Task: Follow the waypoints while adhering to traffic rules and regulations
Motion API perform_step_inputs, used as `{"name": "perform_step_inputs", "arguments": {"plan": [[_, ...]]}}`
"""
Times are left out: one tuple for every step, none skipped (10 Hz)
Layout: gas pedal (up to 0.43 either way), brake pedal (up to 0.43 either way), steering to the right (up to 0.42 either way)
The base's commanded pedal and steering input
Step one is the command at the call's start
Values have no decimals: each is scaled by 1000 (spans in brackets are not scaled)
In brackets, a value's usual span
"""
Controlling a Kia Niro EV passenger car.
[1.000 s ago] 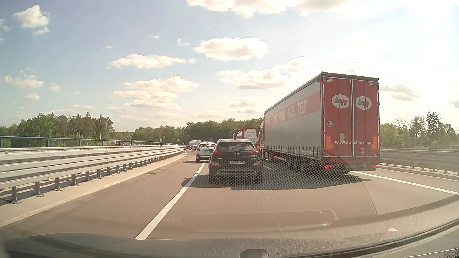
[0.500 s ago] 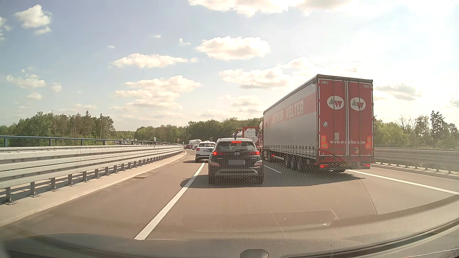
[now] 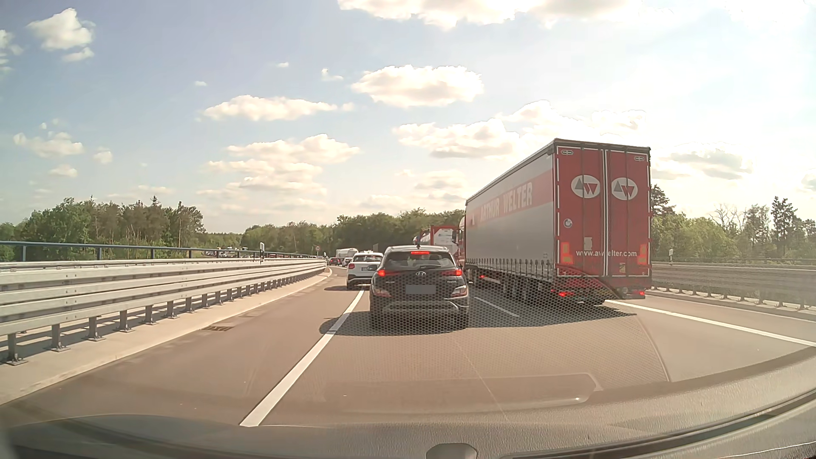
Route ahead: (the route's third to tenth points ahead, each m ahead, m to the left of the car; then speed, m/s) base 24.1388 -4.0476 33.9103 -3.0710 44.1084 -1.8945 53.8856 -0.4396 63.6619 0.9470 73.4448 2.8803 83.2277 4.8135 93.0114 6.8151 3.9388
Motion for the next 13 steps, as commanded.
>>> {"name": "perform_step_inputs", "arguments": {"plan": [[0,67,-11],[0,18,-12],[0,0,-11],[0,0,-11],[0,0,-11],[0,0,-11],[0,0,-11],[0,0,-11],[0,0,-12],[0,0,-12],[0,0,-11],[0,0,-12],[0,0,-11]]}}
